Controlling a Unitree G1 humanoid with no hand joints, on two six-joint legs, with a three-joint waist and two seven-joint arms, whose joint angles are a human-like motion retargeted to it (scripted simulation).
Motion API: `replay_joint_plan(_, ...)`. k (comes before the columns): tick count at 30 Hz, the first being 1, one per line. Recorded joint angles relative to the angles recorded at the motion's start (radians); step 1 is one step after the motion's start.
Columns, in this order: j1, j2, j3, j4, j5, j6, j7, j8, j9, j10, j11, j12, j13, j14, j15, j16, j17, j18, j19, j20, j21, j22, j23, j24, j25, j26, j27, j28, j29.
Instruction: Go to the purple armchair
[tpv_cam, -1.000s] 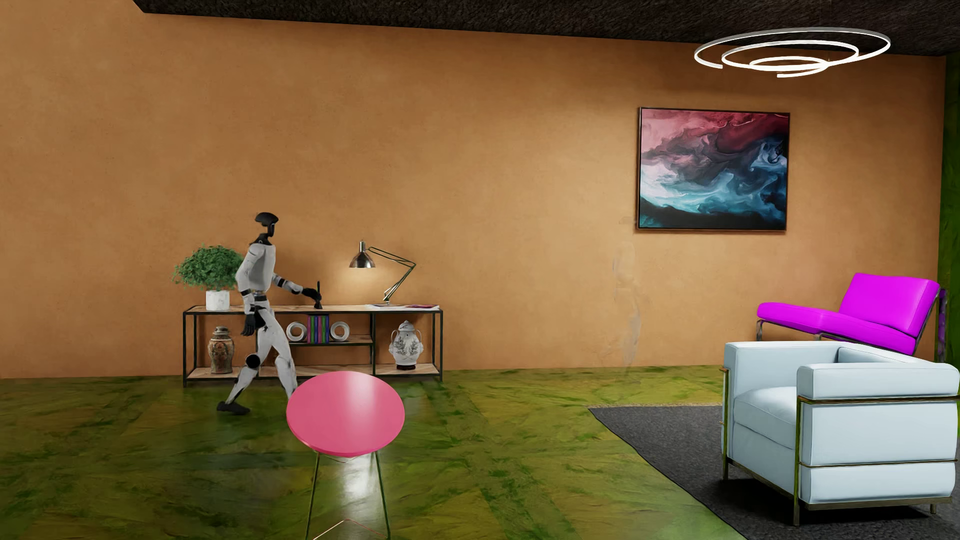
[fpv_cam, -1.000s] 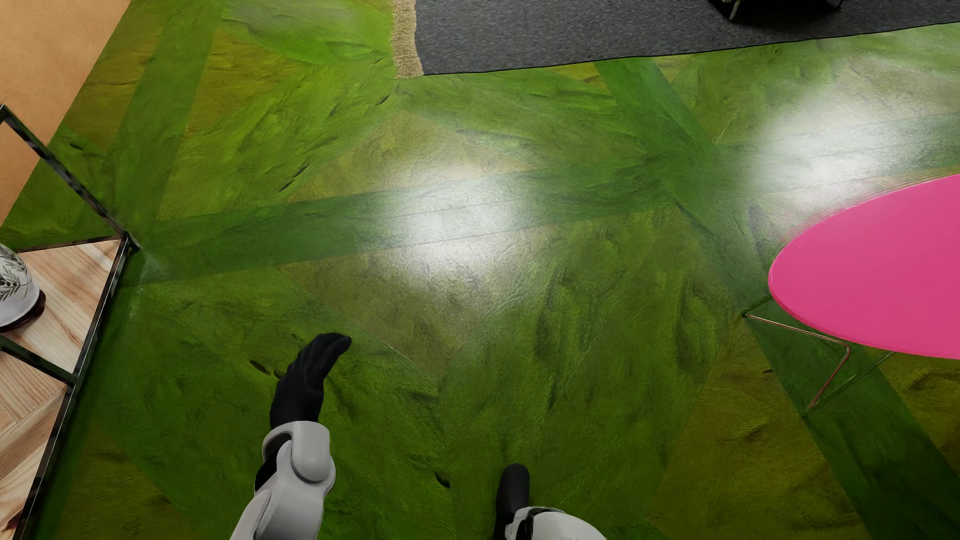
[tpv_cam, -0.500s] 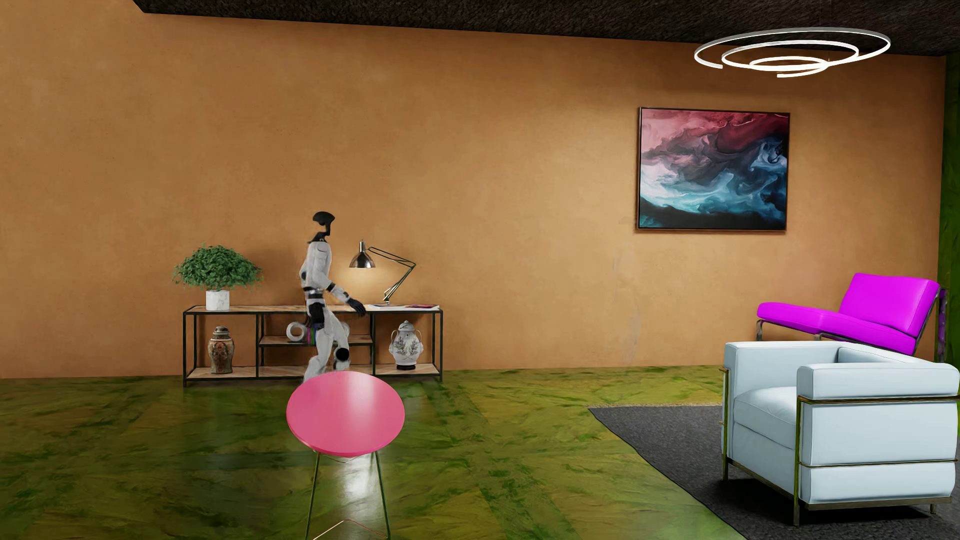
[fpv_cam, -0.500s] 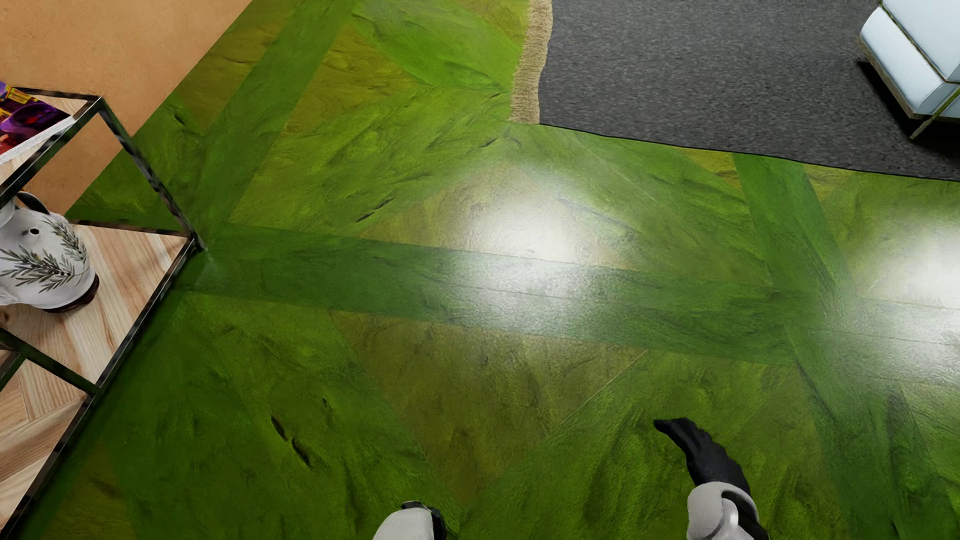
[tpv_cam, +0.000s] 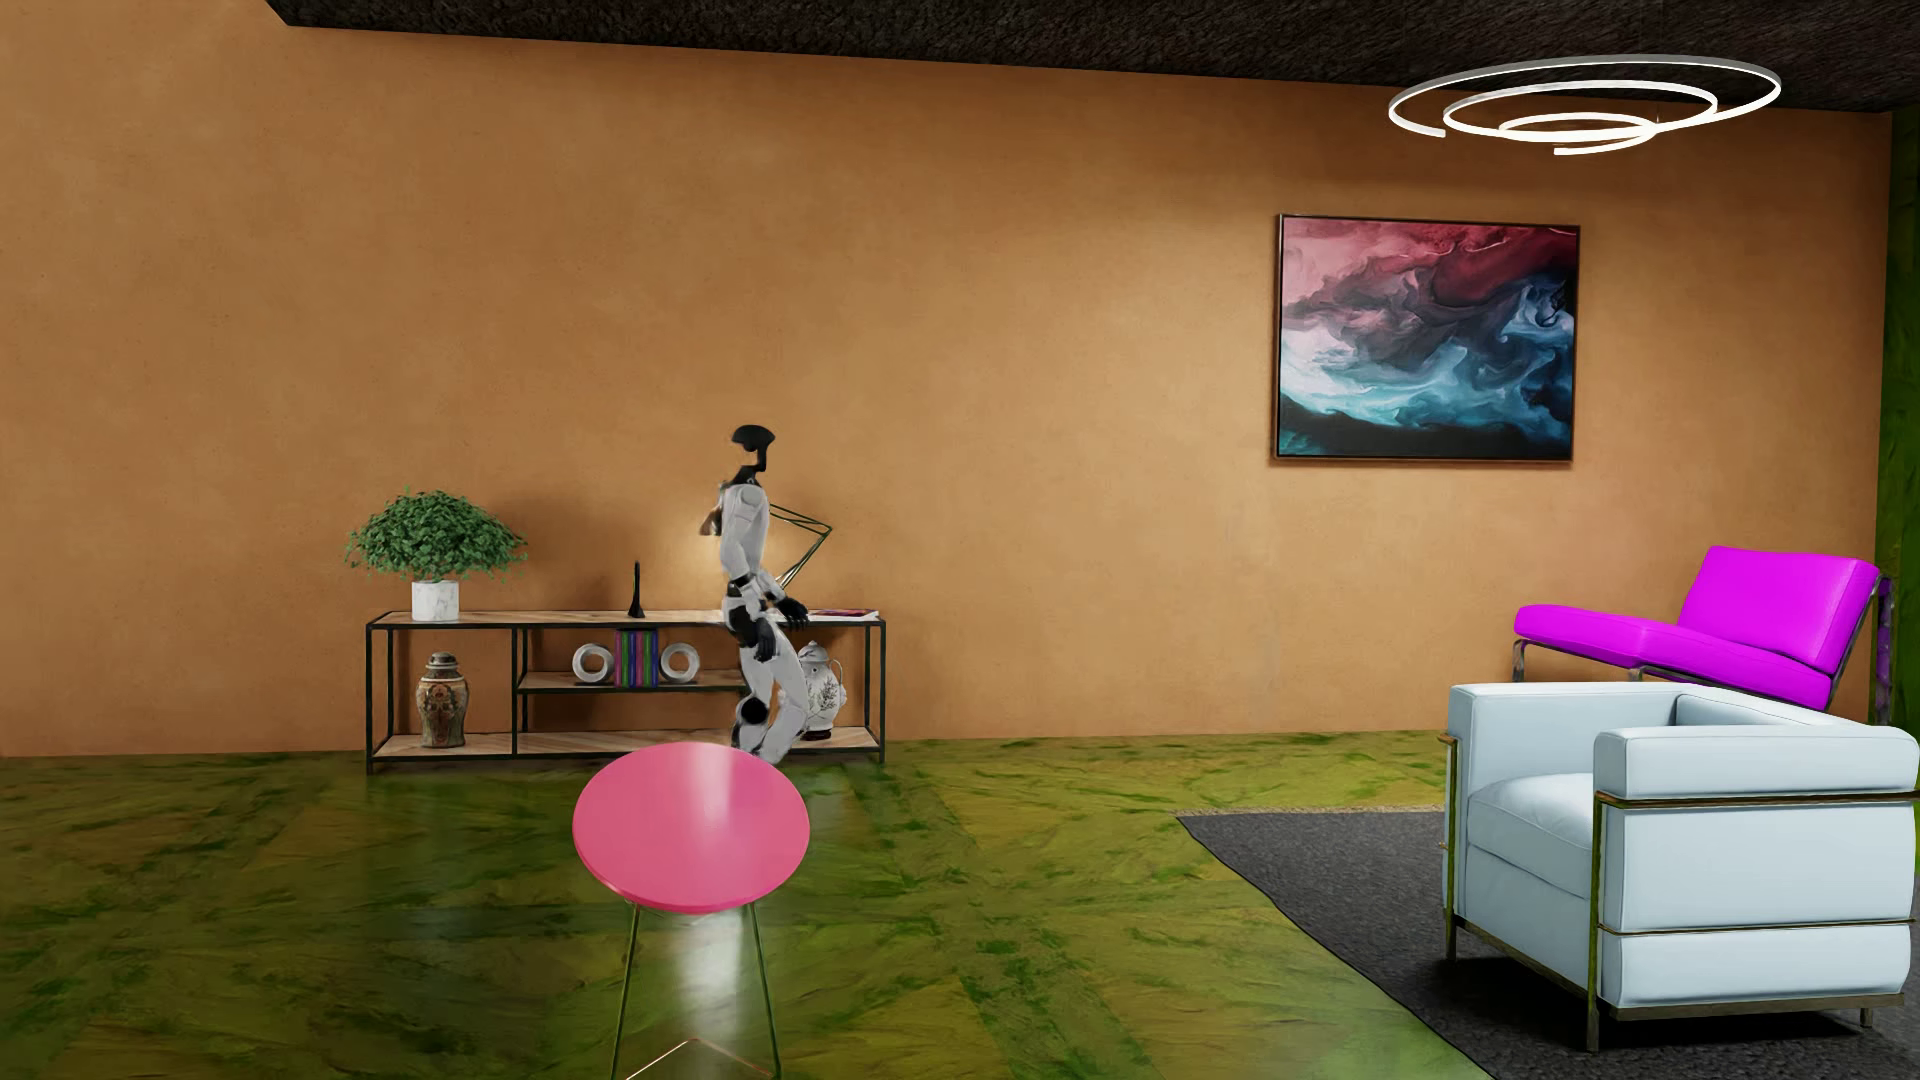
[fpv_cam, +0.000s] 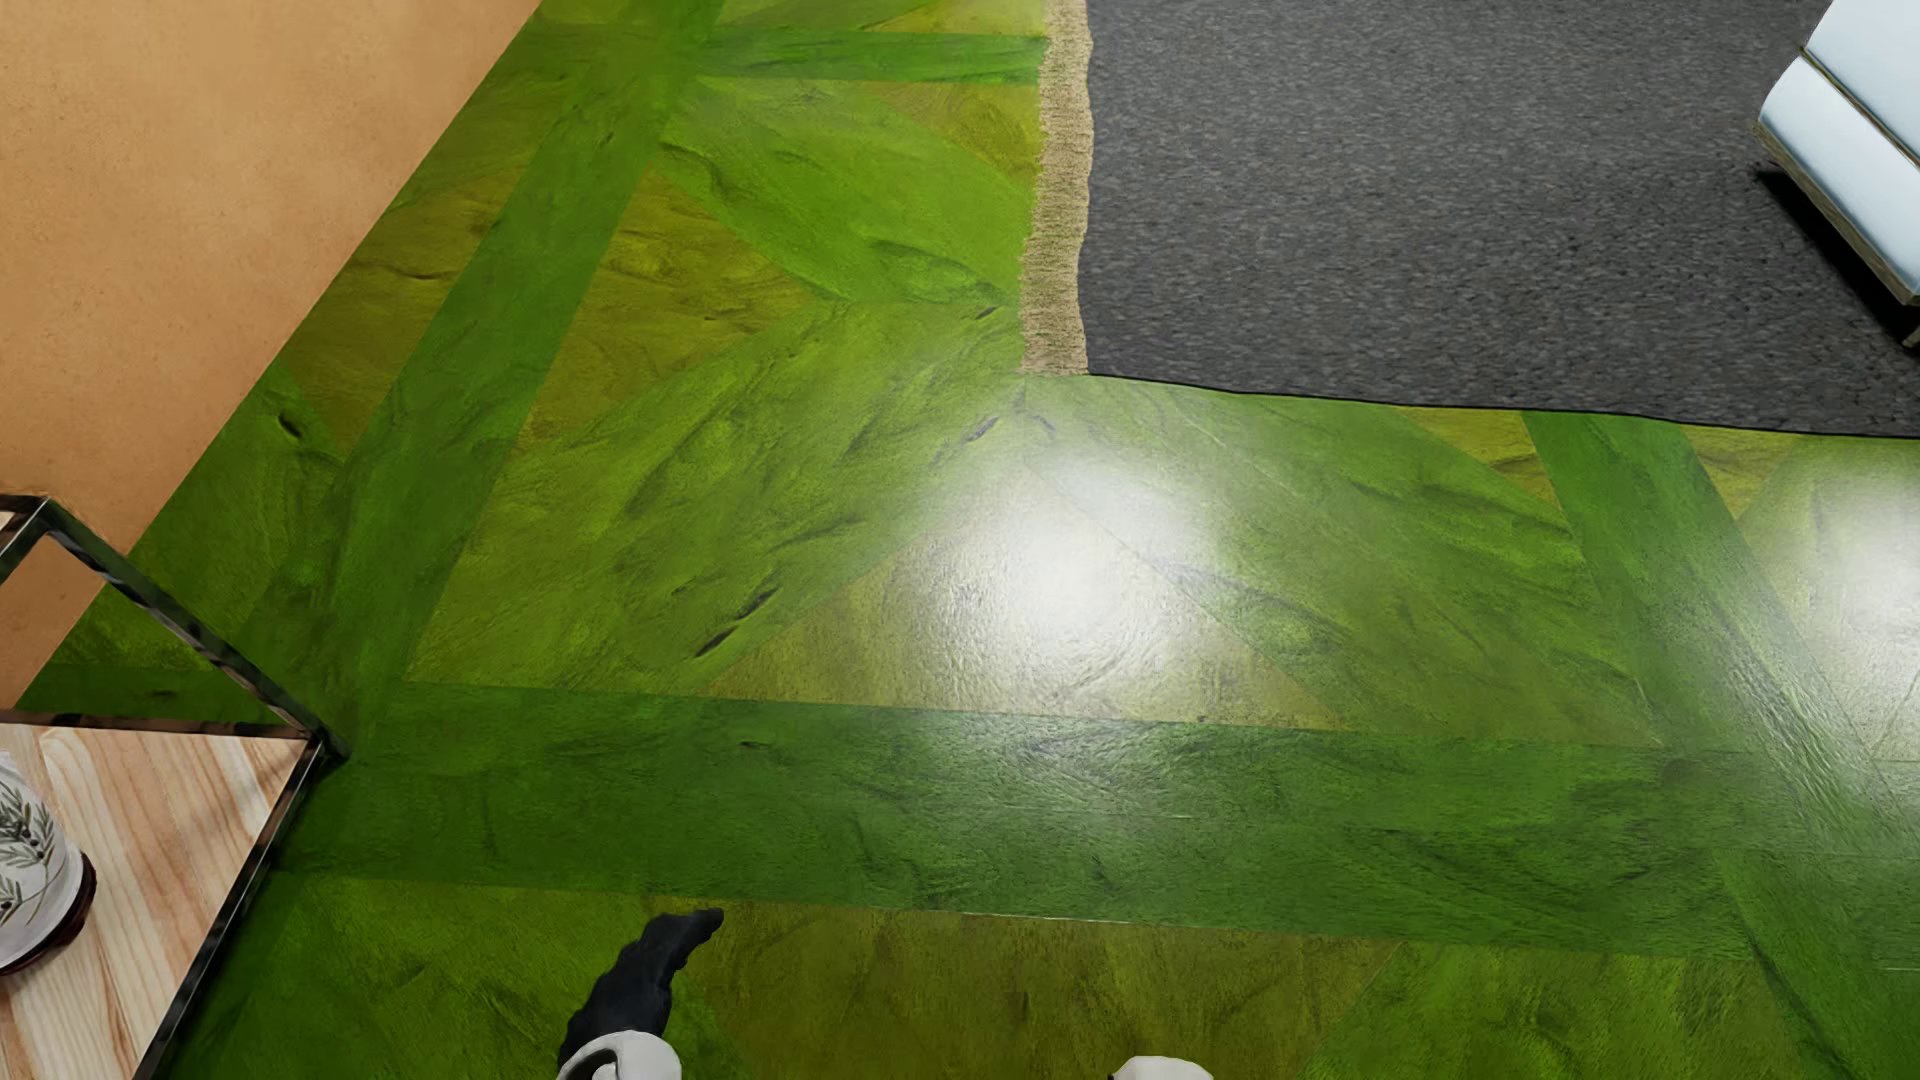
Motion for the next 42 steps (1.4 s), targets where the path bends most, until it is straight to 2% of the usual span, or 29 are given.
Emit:
replay_joint_plan(3,0.079,-0.069,-0.045,-0.010,0.124,0.017,-0.083,-0.027,-0.005,0.007,-0.421,-0.064,0.084,-0.062,-0.009,0.074,0.072,0.005,0.003,-0.073,-0.042,-0.132,0.026,-0.045,0.003,-0.055,-0.002,0.029,-0.023)
replay_joint_plan(4,0.111,-0.076,-0.052,-0.016,0.151,0.023,-0.101,-0.067,-0.009,-0.006,-0.592,-0.086,0.096,-0.080,0.035,0.093,0.082,-0.004,0.044,-0.097,-0.032,-0.148,0.038,-0.055,-0.015,-0.047,-0.008,0.026,-0.003)
replay_joint_plan(5,0.145,-0.072,-0.055,-0.023,0.174,0.028,-0.117,-0.139,-0.014,-0.025,-0.755,-0.103,0.103,-0.086,0.073,0.104,0.088,-0.001,0.090,-0.118,-0.025,-0.156,0.043,-0.069,-0.028,-0.039,-0.016,0.017,0.021)
replay_joint_plan(6,0.180,-0.065,-0.054,-0.032,0.191,0.032,-0.132,-0.217,-0.019,-0.039,-0.875,-0.112,0.108,-0.096,0.083,0.108,0.090,0.002,0.230,-0.135,-0.023,-0.152,0.040,-0.072,-0.036,-0.022,-0.025,0.017,0.054)
replay_joint_plan(7,0.213,-0.067,-0.055,-0.038,0.203,0.036,-0.145,-0.256,-0.021,-0.033,-0.903,-0.113,0.111,-0.108,0.074,0.104,0.087,0.004,0.288,-0.149,-0.022,-0.140,0.031,-0.072,-0.050,-0.005,-0.029,0.016,0.060)
replay_joint_plan(8,0.240,-0.061,-0.059,-0.038,0.203,0.041,-0.159,-0.273,-0.022,-0.017,-0.871,-0.106,0.109,-0.113,0.115,0.098,0.088,0.006,0.193,-0.162,-0.027,-0.123,0.020,-0.072,-0.061,0.005,-0.032,0.017,0.052)
replay_joint_plan(10,0.279,0.010,-0.072,0.001,0.229,0.061,-0.194,-0.323,-0.026,0.053,-0.873,-0.072,0.097,-0.065,0.146,0.090,0.113,0.001,-0.091,-0.202,-0.069,-0.053,-0.001,-0.066,-0.054,0.039,-0.026,0.005,0.025)
replay_joint_plan(11,0.257,0.048,-0.078,0.034,0.240,0.079,-0.205,-0.346,-0.024,0.164,-0.861,-0.048,0.083,0.015,0.116,0.085,0.127,-0.022,-0.109,-0.221,-0.103,0.002,0.000,-0.062,-0.047,0.057,-0.015,-0.001,-0.003)
replay_joint_plan(12,0.195,0.078,-0.083,0.068,0.244,0.096,-0.225,-0.373,-0.021,0.335,-0.830,-0.024,0.063,0.121,0.070,0.081,0.139,-0.143,-0.109,-0.246,-0.138,0.073,0.008,-0.052,-0.040,0.094,-0.001,-0.020,-0.018)
replay_joint_plan(13,0.109,0.115,-0.087,0.100,0.242,0.108,-0.254,-0.407,-0.016,0.539,-0.807,-0.009,0.041,0.238,0.027,0.086,0.145,-0.324,-0.109,-0.297,-0.171,0.148,0.013,-0.031,-0.034,0.132,0.007,-0.075,-0.030)
replay_joint_plan(14,0.009,0.168,-0.094,0.145,0.241,0.114,-0.235,-0.445,-0.011,0.734,-0.810,0.002,0.006,0.342,-0.009,0.106,0.142,-0.386,-0.100,-0.372,-0.189,0.204,0.010,0.007,-0.042,0.145,0.014,-0.170,-0.028)
replay_joint_plan(15,-0.087,0.219,-0.094,0.228,0.243,0.121,-0.213,-0.475,-0.007,0.883,-0.813,0.012,-0.025,0.335,-0.042,0.132,0.133,-0.396,-0.087,-0.421,-0.201,0.234,0.004,0.034,-0.047,0.140,0.010,-0.260,-0.033)
replay_joint_plan(16,-0.178,0.265,-0.081,0.300,0.247,0.128,-0.211,-0.490,-0.002,0.981,-0.816,0.032,-0.057,0.277,-0.071,0.147,0.122,-0.357,-0.073,-0.414,-0.216,0.239,-0.009,0.035,-0.044,0.145,0.001,-0.296,-0.052)
replay_joint_plan(17,-0.263,0.310,-0.061,0.345,0.251,0.134,-0.205,-0.496,0.000,1.024,-0.823,0.065,-0.074,0.251,-0.092,0.148,0.102,-0.247,-0.057,-0.350,-0.227,0.227,-0.023,0.008,-0.044,0.157,-0.023,-0.250,-0.071)
replay_joint_plan(18,-0.339,0.347,-0.037,0.372,0.253,0.136,-0.197,-0.495,0.002,1.018,-0.823,0.099,-0.103,0.234,-0.114,0.132,0.087,-0.193,-0.041,-0.251,-0.233,0.205,-0.042,-0.037,-0.040,0.165,-0.042,-0.154,-0.082)
replay_joint_plan(20,-0.461,0.405,0.009,0.354,0.248,0.135,-0.210,-0.482,0.002,0.878,-0.794,0.170,-0.148,0.167,-0.168,0.105,0.042,-0.168,-0.004,-0.084,-0.217,0.168,-0.099,-0.100,-0.031,0.155,-0.078,0.027,-0.092)
replay_joint_plan(22,-0.512,0.462,0.040,0.344,0.243,0.130,-0.203,-0.465,-0.006,0.556,-0.775,0.217,-0.182,0.196,-0.221,0.085,-0.005,-0.172,0.039,-0.023,-0.190,0.165,-0.164,-0.095,-0.020,0.154,-0.109,0.093,-0.095)
replay_joint_plan(24,-0.457,0.538,0.057,0.316,0.240,0.123,-0.196,-0.438,-0.019,0.070,-0.797,0.247,-0.213,0.288,-0.250,0.065,-0.036,-0.198,0.088,-0.035,-0.171,0.192,-0.213,-0.071,0.002,0.157,-0.108,0.009,-0.099)
replay_joint_plan(26,-0.399,0.608,0.061,0.296,0.211,0.113,-0.151,-0.402,-0.024,-0.125,-0.795,0.264,-0.244,0.291,-0.248,0.038,-0.055,-0.332,0.137,-0.060,-0.149,0.210,-0.232,-0.038,0.022,0.166,-0.096,-0.135,-0.101)
replay_joint_plan(27,-0.384,0.631,0.064,0.265,0.175,0.105,-0.140,-0.385,-0.024,-0.098,-0.768,0.254,-0.244,0.384,-0.233,0.021,-0.059,-0.195,0.159,-0.069,-0.154,0.223,-0.240,-0.019,0.038,0.175,-0.086,-0.184,-0.108)
replay_joint_plan(28,-0.354,0.645,0.069,0.224,0.121,0.092,-0.121,-0.364,-0.024,-0.063,-0.719,0.239,-0.219,0.379,-0.184,-0.001,-0.056,-0.107,0.170,-0.074,-0.165,0.242,-0.249,0.007,0.040,0.187,-0.077,-0.195,-0.122)
replay_joint_plan(30,-0.272,0.583,0.077,0.160,-0.022,0.056,-0.057,-0.303,-0.020,-0.015,-0.469,0.206,-0.162,0.261,0.017,-0.043,-0.031,-0.085,0.125,-0.055,-0.161,0.264,-0.219,0.057,0.036,0.209,-0.035,-0.164,-0.139)
replay_joint_plan(32,-0.148,0.404,0.069,0.107,-0.177,0.016,0.014,-0.213,-0.016,-0.067,-0.137,0.172,-0.172,0.195,0.252,-0.072,-0.043,-0.067,0.018,-0.013,-0.029,0.231,-0.121,0.066,-0.003,0.200,-0.021,-0.110,-0.027)
replay_joint_plan(33,-0.110,0.311,0.055,0.078,-0.213,-0.004,0.038,-0.164,-0.009,-0.063,-0.017,0.148,-0.170,0.158,0.171,-0.069,-0.059,-0.063,-0.019,-0.023,0.030,0.214,-0.090,0.073,-0.031,0.173,-0.040,-0.097,0.052)
replay_joint_plan(34,-0.080,0.220,0.038,0.055,-0.197,-0.019,0.044,-0.109,-0.004,-0.046,0.064,0.111,-0.149,0.119,0.090,-0.053,-0.053,-0.061,-0.035,-0.045,0.040,0.205,-0.082,0.083,-0.036,0.157,-0.048,-0.099,0.081)
replay_joint_plan(36,-0.028,0.075,0.006,0.031,-0.109,-0.030,0.031,-0.054,0.001,-0.009,0.068,0.026,-0.057,0.044,0.005,-0.008,0.000,-0.067,-0.013,-0.062,0.001,0.182,-0.096,0.096,-0.011,0.132,-0.038,-0.108,0.018)
replay_joint_plan(38,0.021,-0.020,-0.022,0.021,-0.032,-0.026,0.014,-0.078,0.000,0.017,-0.107,-0.035,0.022,-0.017,-0.067,0.015,0.031,-0.065,0.008,-0.022,-0.004,0.099,-0.088,0.052,-0.009,0.090,-0.036,-0.059,-0.029)
replay_joint_plan(40,0.083,-0.066,-0.044,0.012,0.048,-0.016,-0.005,-0.130,-0.008,0.000,-0.402,-0.069,0.056,-0.060,-0.060,0.047,0.044,-0.067,0.008,-0.007,0.013,0.004,-0.031,0.000,-0.017,0.034,-0.029,0.022,-0.007)
replay_joint_plan(42,0.153,-0.076,-0.054,0.005,0.127,-0.004,-0.027,-0.195,-0.020,-0.045,-0.739,-0.100,0.080,-0.085,0.035,0.079,0.053,-0.075,0.058,-0.027,0.031,-0.055,0.017,-0.032,-0.037,0.007,-0.027,0.062,0.037)
